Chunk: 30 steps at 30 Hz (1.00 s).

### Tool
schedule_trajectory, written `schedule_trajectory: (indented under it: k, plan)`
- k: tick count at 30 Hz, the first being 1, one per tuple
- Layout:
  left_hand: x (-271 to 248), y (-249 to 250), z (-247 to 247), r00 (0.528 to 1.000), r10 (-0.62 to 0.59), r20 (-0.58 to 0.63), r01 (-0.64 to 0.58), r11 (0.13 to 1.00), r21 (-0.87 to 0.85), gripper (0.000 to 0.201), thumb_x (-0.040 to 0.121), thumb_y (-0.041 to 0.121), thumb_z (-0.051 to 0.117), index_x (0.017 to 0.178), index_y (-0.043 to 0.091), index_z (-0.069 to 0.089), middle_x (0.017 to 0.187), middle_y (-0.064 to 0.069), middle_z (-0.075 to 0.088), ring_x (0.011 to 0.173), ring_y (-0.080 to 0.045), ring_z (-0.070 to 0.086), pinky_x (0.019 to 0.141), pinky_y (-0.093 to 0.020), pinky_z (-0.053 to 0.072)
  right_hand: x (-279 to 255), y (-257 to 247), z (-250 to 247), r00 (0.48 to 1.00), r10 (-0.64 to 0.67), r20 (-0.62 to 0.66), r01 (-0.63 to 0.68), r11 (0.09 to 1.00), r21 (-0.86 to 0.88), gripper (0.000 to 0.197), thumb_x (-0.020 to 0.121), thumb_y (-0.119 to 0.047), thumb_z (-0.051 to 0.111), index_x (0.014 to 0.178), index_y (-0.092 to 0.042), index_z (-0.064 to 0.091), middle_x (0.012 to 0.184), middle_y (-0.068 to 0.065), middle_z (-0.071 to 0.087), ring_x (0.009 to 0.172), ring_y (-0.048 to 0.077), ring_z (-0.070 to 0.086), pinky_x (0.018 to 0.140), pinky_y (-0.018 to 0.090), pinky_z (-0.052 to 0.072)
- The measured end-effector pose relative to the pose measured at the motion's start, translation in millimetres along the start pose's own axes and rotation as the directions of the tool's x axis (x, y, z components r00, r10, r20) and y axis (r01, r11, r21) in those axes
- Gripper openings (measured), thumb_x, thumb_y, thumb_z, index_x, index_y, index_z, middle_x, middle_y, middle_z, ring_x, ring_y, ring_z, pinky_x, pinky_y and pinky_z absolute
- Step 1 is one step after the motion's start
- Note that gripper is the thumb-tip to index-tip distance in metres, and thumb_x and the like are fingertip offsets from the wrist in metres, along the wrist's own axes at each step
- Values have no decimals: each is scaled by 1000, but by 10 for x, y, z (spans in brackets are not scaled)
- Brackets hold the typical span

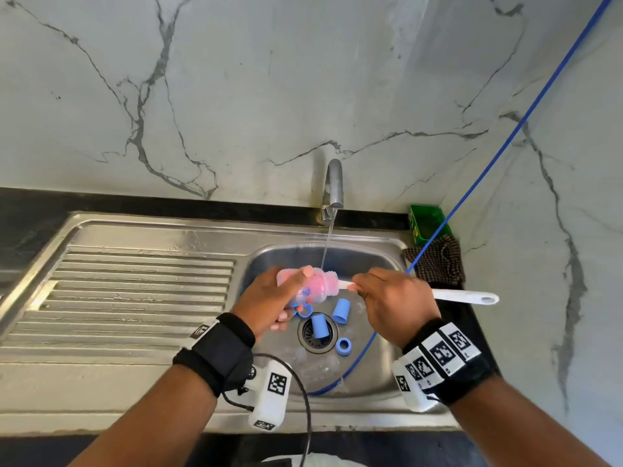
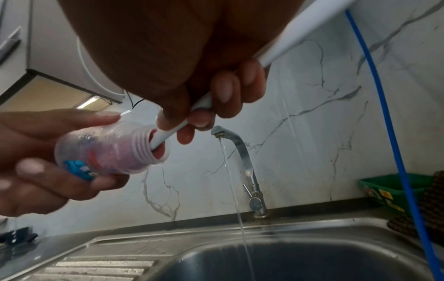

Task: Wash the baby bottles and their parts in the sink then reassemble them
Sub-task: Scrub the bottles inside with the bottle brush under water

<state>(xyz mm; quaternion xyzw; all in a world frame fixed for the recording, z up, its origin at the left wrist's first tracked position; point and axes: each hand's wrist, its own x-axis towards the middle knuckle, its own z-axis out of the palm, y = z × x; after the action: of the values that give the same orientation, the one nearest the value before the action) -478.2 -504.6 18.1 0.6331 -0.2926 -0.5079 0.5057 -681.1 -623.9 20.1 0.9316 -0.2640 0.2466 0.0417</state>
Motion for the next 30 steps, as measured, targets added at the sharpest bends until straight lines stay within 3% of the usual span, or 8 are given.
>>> schedule_trajectory:
  k: [4,8,12,16,19,24,27,30]
  plan:
    - [12,10,-266,933,357,49,-356,893,277,42,75,46,83,105,26,60,91,5,64,72,-3,61,60,-19,49,81,-128,-16,994,87,66,-89,996,25,32,93,-39,46,76,-26,70,63,-5,56,50,22,57,46,18,21]
    - [24,-6,-452,898,408,163,-438,860,261,51,68,47,86,111,33,64,119,4,65,109,-18,63,89,-36,56,131,-189,8,985,137,108,-141,990,24,24,91,-40,56,77,-28,71,65,-7,59,54,20,58,49,14,10]
    - [49,-3,-511,867,483,124,-499,846,188,29,73,46,80,93,27,71,117,4,68,116,-14,62,92,-35,54,110,-238,7,988,138,66,-139,990,20,35,96,-45,46,78,-27,70,65,-6,58,53,20,58,46,17,16]
    - [84,70,-418,966,255,-29,-257,963,-81,65,70,68,69,117,25,62,120,-6,66,102,-18,66,74,-32,57,103,-271,-81,996,65,-59,-65,998,14,35,98,-42,48,81,-23,72,67,-4,58,52,18,55,46,19,24]
    - [43,117,-297,994,-54,97,63,994,-93,81,80,84,47,129,20,56,112,-16,69,73,-25,70,53,-29,53,75,-203,-116,991,4,-131,-5,1000,-10,31,99,-39,53,85,-21,73,72,-4,61,57,20,57,43,24,35]
    - [-20,139,-79,991,23,131,-10,995,-97,56,89,56,53,126,14,57,79,-11,65,53,-12,50,43,-23,41,-18,19,-120,989,0,-151,-2,1000,-13,32,100,-37,50,87,-19,73,70,-3,61,59,23,60,40,29,41]
    - [-49,209,6,972,194,136,-201,979,39,39,89,25,73,126,20,60,98,-15,68,73,-18,63,56,-31,54,-41,177,-138,992,46,-119,-44,999,17,32,98,-38,48,87,-21,72,70,-3,60,59,24,61,40,29,43]
    - [-35,214,30,912,362,194,-396,900,180,56,80,9,83,128,26,59,122,3,66,106,-17,67,81,-31,59,-50,285,-155,994,82,-79,-77,995,58,33,98,-40,46,86,-23,71,70,-4,61,59,24,61,42,29,44]
